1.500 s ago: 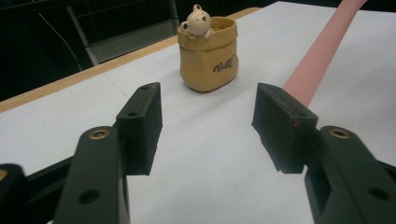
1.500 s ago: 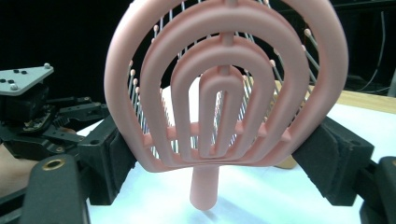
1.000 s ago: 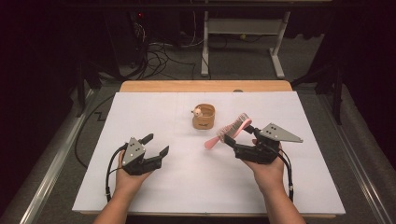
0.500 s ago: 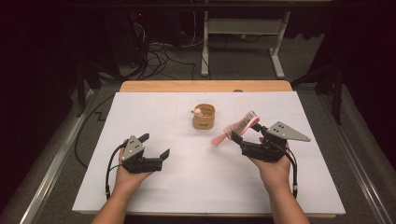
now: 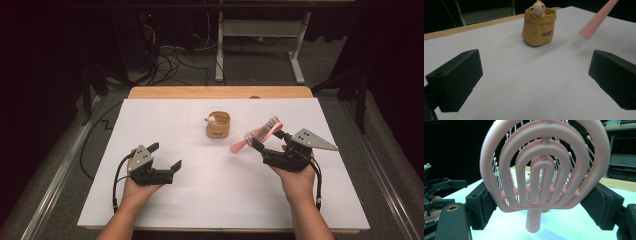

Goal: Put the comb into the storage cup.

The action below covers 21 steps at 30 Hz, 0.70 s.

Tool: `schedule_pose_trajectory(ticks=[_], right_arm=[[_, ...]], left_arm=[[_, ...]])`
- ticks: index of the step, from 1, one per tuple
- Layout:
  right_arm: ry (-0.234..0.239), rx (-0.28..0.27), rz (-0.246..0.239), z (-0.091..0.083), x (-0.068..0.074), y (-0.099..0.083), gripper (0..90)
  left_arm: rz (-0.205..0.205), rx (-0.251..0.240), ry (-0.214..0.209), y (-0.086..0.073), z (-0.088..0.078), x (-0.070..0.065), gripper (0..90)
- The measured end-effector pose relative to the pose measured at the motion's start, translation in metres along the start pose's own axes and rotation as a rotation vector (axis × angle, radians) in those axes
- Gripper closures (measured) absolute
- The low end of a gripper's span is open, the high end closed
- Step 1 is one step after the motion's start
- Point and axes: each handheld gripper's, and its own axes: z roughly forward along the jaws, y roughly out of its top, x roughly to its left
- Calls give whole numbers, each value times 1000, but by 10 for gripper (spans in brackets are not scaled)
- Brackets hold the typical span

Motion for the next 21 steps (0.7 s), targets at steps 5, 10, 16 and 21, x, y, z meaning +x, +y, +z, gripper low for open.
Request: schedule_pose_trajectory(ticks=[5, 10, 16, 21], right_arm=[[4, -15, -13, 0, 2, 7, 206], [3, -25, -20, 3, 3, 16, 207], [2, -47, -29, 7, 4, 30, 207], [2, -56, -28, 14, 5, 40, 206]], left_arm=[[19, 20, 13, 2, 1, 2, 0], [30, 5, 5, 7, 1, 2, 0], [39, -12, 5, 12, -8, 2, 0], [46, -10, 15, 7, -11, 2, 0]])
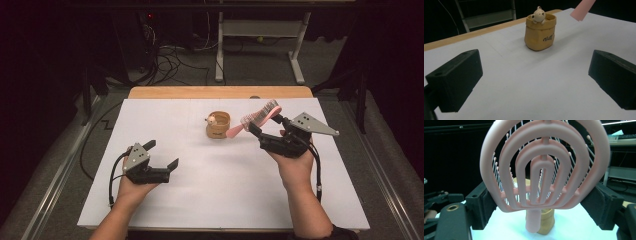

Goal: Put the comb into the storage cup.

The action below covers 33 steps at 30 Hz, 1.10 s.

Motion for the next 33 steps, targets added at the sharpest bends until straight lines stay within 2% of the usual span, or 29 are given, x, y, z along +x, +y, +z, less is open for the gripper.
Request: schedule_pose_trajectory(ticks=[6, 8, 15, 33], right_arm=[[-3, 2, -10, 13, 1, 6, 207], [-5, 3, -13, 19, 2, 8, 207], [-12, 5, -19, 35, 3, 12, 206], [-41, 18, -32, 65, -1, 22, 206]], left_arm=[[19, 7, -7, -9, -1, 0, 0], [11, -4, -16, -10, -2, 0, 0], [14, -3, -44, -12, -2, -3, 0], [12, -11, -59, -13, -3, -3, 0]])
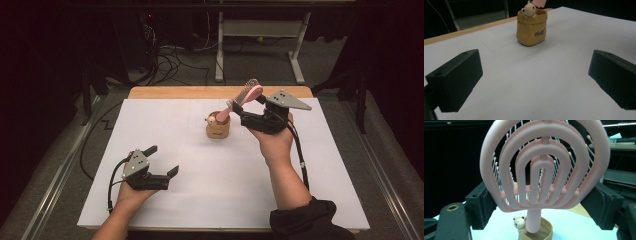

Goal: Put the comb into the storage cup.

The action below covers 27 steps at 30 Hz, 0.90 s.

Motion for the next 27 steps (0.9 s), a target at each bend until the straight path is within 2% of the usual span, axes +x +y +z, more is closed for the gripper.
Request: schedule_pose_trajectory(ticks=[9, 27], right_arm=[[-13, 8, 11, 12, -5, -1, 206], [-22, 61, 21, 32, -7, -16, 206]], left_arm=[[-4, -5, -4, 0, 0, -1, 0], [-2, 4, -13, -1, 2, -1, 0]])
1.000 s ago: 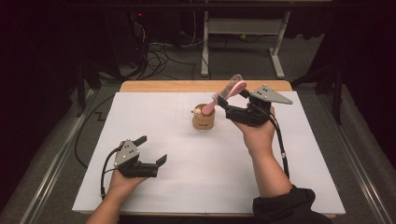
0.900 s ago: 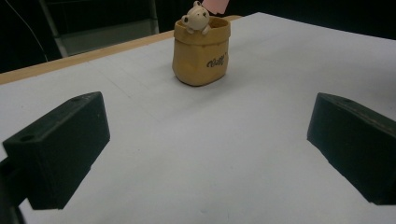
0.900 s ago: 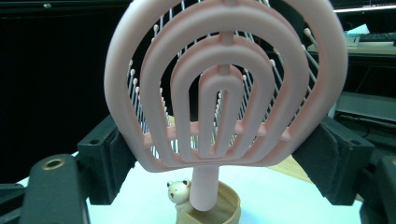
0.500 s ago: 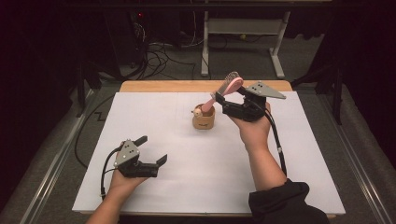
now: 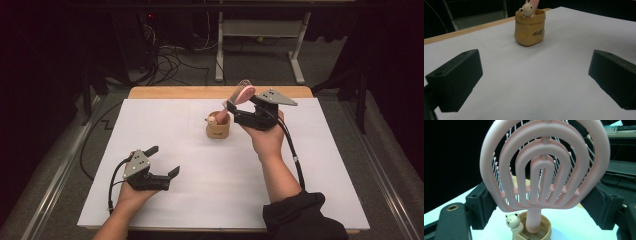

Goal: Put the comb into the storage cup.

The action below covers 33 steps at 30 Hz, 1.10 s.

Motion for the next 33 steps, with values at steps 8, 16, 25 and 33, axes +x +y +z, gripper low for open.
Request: schedule_pose_trajectory(ticks=[8, 16, 25, 33], right_arm=[[-5, 19, -2, 10, 2, -7, 206], [-5, 36, -3, 21, 4, -14, 206], [0, 58, -1, 28, 4, -21, 206], [-2, 72, -1, 31, 5, -27, 205]], left_arm=[[5, 3, -2, 0, 1, 0, 0], [4, 1, -3, 0, 0, 0, 0], [3, 2, -4, -1, 1, 0, 0], [2, 1, -5, -1, 1, 0, 0]])
